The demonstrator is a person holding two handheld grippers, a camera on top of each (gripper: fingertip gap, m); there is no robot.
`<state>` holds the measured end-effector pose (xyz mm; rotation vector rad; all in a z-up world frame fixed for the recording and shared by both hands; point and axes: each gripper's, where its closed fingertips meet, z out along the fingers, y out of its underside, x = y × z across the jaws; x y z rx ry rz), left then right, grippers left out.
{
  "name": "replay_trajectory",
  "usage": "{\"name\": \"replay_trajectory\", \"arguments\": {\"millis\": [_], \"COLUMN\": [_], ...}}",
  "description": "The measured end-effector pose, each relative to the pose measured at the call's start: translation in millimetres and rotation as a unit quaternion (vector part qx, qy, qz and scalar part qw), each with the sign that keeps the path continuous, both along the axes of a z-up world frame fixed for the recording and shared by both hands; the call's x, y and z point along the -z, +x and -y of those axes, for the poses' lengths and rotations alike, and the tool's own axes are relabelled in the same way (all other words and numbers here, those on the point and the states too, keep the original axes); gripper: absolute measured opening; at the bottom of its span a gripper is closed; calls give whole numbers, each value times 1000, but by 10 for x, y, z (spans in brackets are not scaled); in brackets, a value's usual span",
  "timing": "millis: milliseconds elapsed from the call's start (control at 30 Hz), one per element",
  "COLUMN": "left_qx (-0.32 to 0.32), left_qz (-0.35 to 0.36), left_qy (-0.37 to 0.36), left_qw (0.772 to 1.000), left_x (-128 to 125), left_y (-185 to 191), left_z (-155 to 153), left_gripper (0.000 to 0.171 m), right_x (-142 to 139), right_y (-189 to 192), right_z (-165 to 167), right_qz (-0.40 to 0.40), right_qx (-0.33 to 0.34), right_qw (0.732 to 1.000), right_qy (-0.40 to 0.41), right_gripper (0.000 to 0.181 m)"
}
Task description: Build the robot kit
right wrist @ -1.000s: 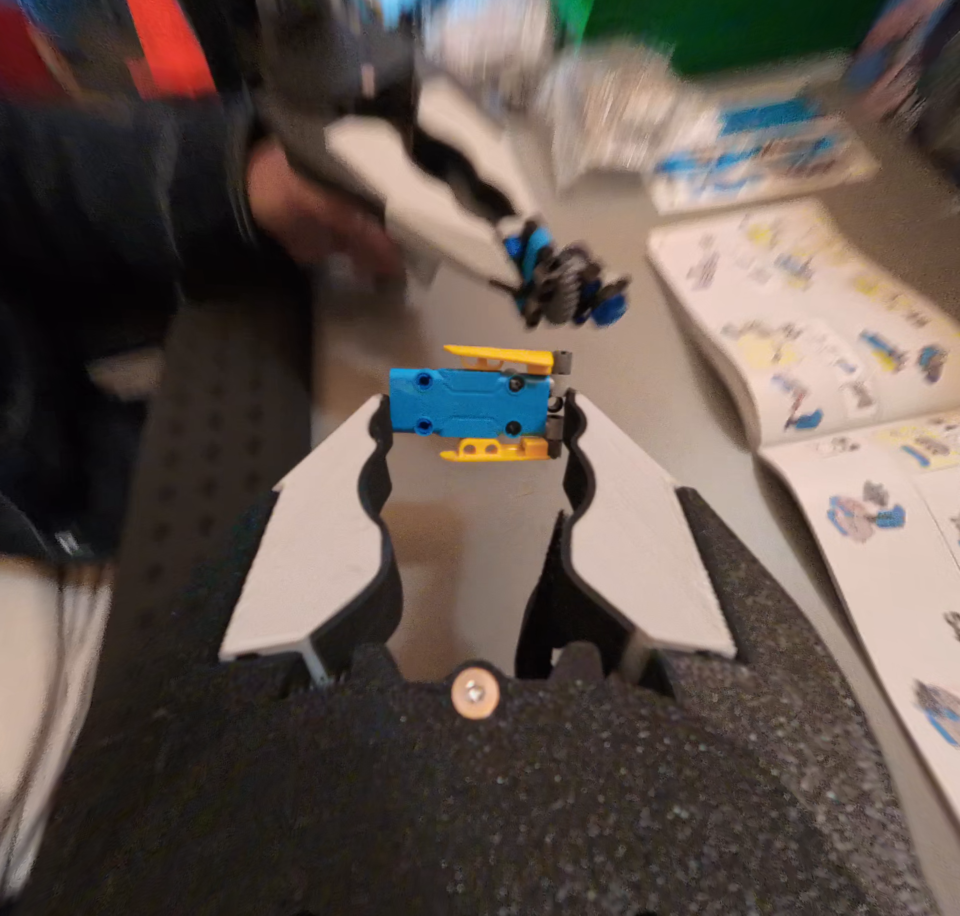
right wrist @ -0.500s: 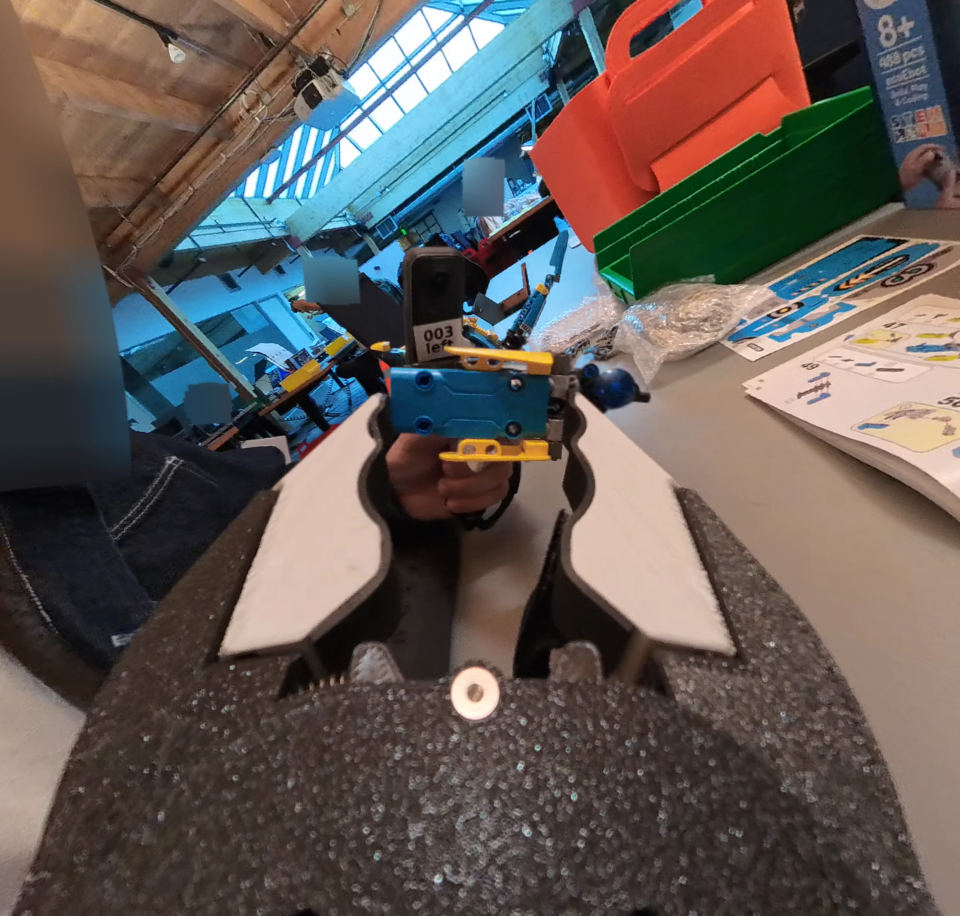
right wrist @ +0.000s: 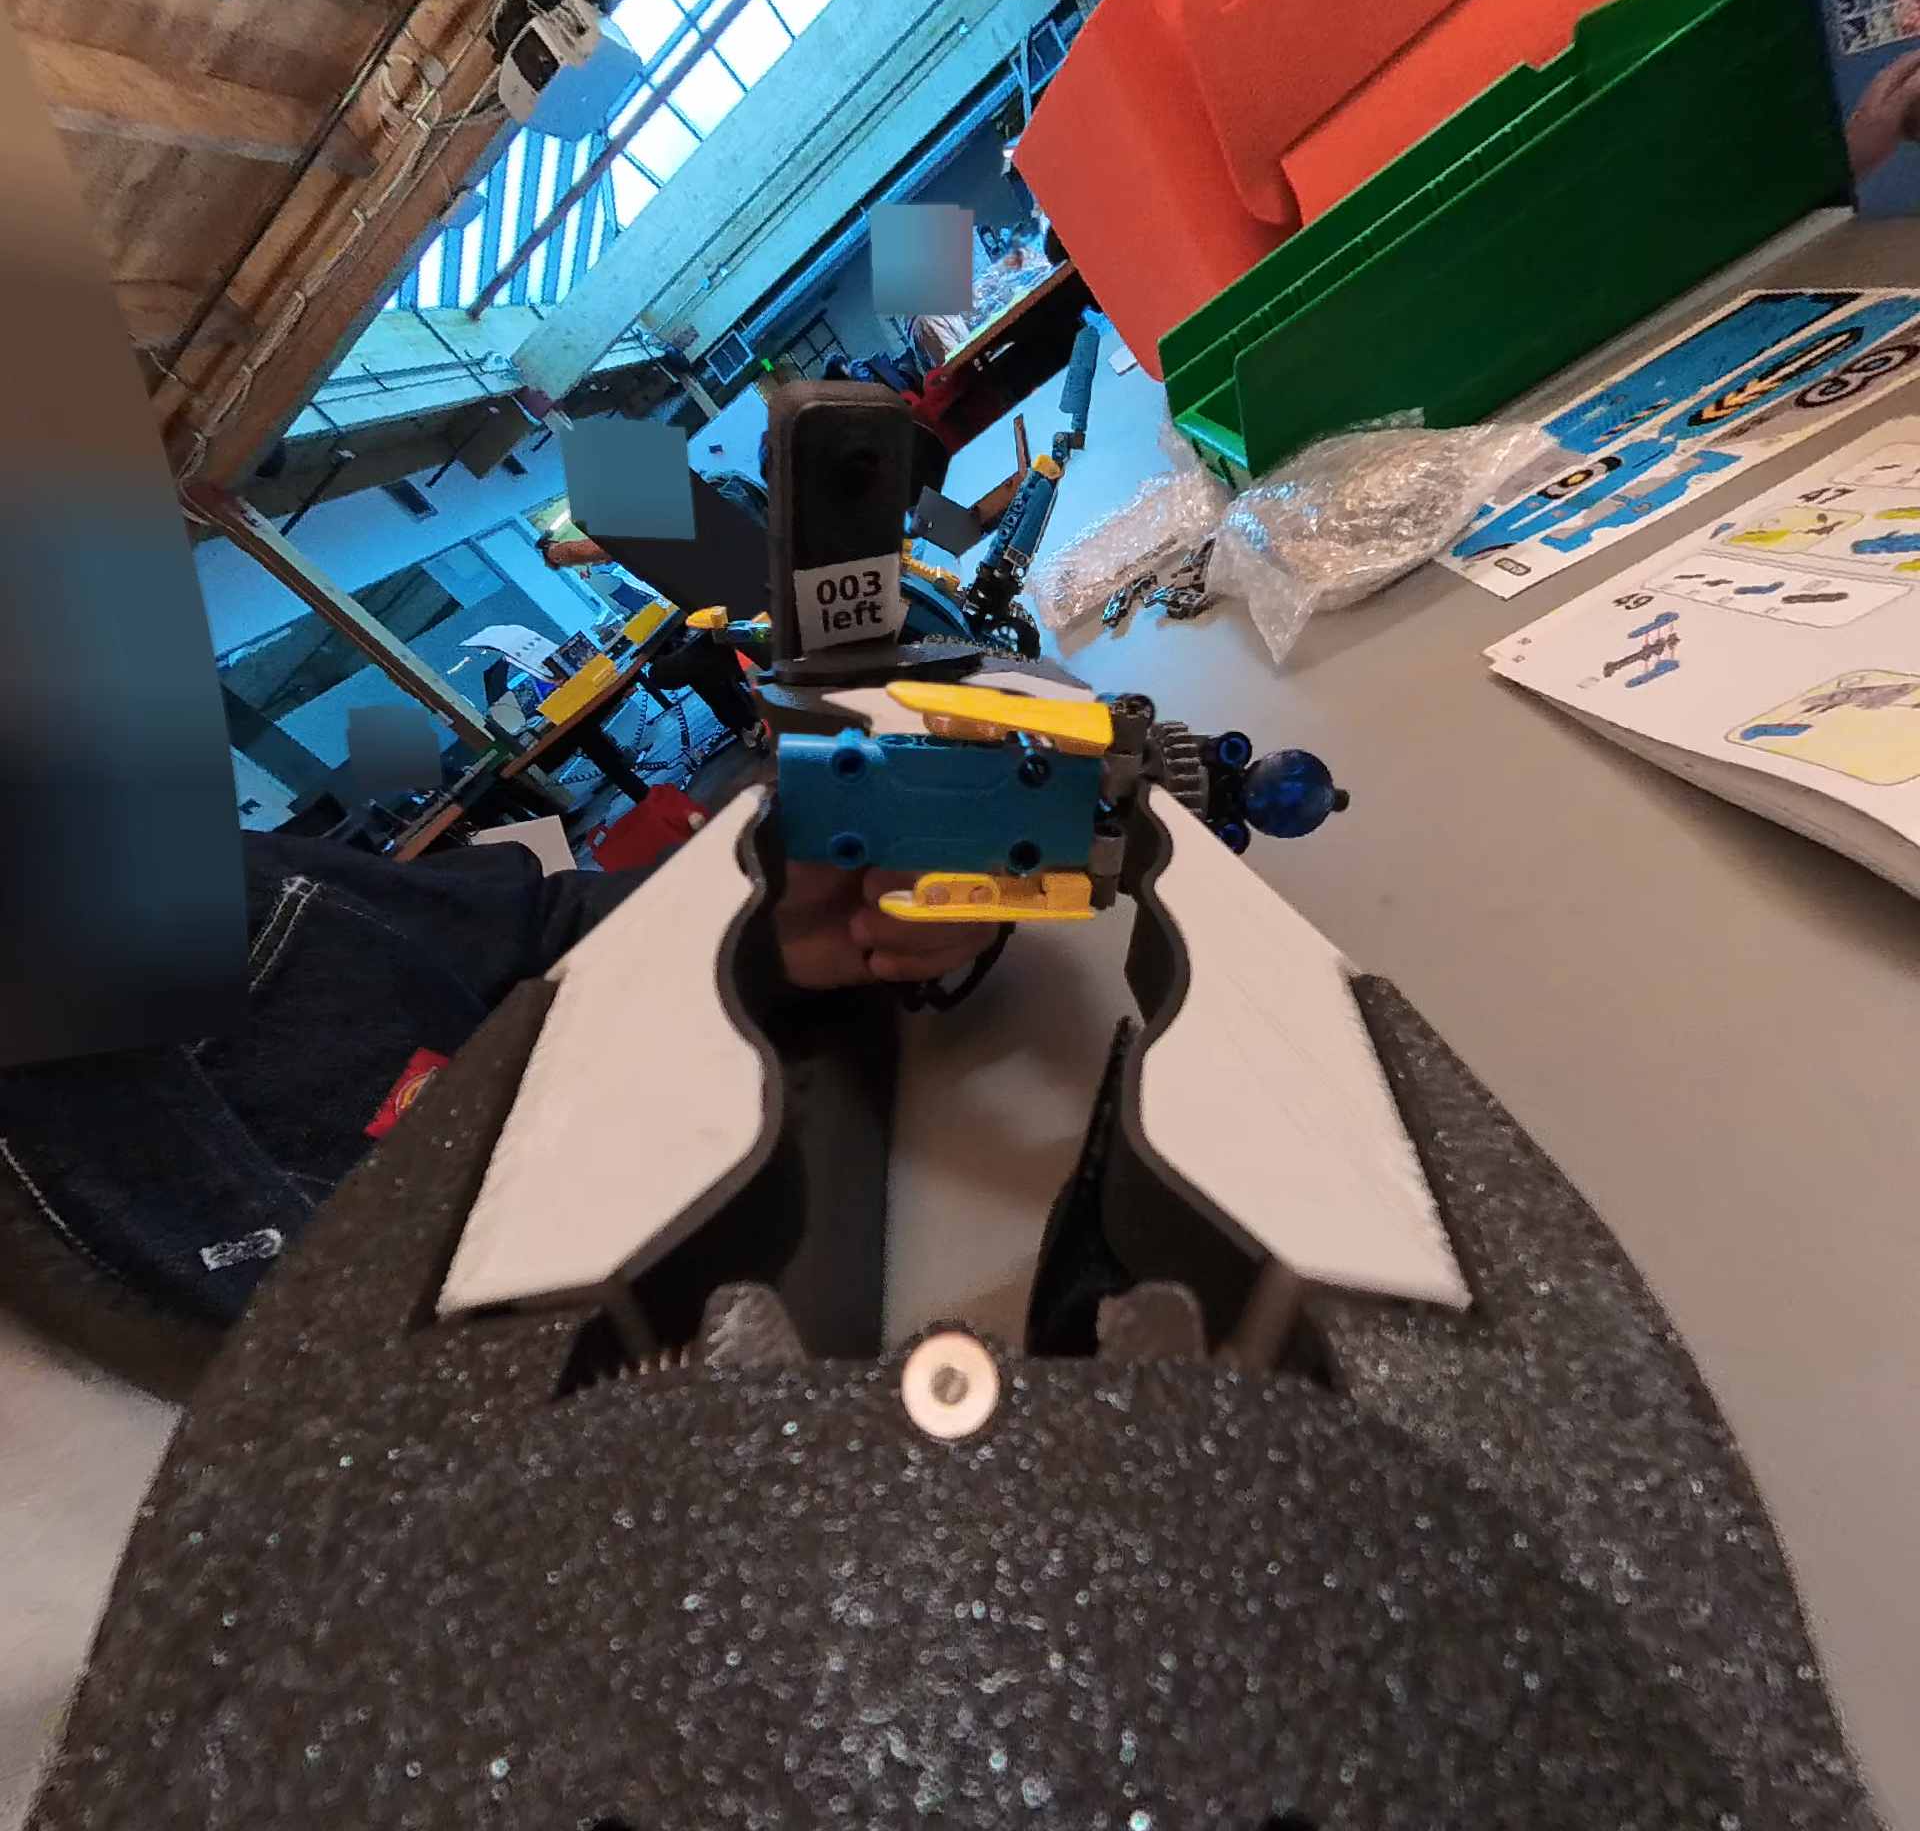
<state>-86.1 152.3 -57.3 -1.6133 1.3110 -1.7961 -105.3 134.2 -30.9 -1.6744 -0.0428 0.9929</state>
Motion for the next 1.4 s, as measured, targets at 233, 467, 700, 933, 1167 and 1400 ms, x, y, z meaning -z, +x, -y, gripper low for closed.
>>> {"name": "replay_trajectory", "arguments": {"millis": [233, 467, 700, 933, 1167, 1400], "left_qx": [5, 51, 55, 55, 58, 44], "left_qz": [-5, -29, -26, -29, -28, -30], "left_qy": [16, 45, 55, -18, -39, -51], "left_qw": [1000, 997, 997, 998, 997, 997], "left_x": [27, 142, 137, 124, 116, 119], "left_y": [0, -11, -1, -4, -5, -3], "left_z": [21, 176, 198, 119, 111, 44], "left_gripper": [14, 14, 14, 14, 14, 14], "right_x": [17, 80, 89, 157, 74, 94], "right_y": [47, 18, 23, -10, 61, 77], "right_z": [31, 160, 203, 187, 154, 108], "right_qz": [3, -40, -15, -12, -81, -71], "right_qx": [-7, -83, -91, -91, -83, -61], "right_qw": [1000, 994, 994, 993, 991, 994], "right_qy": [-9, -52, -62, -73, -61, -57], "right_gripper": [66, 66, 65, 65, 65, 65]}}
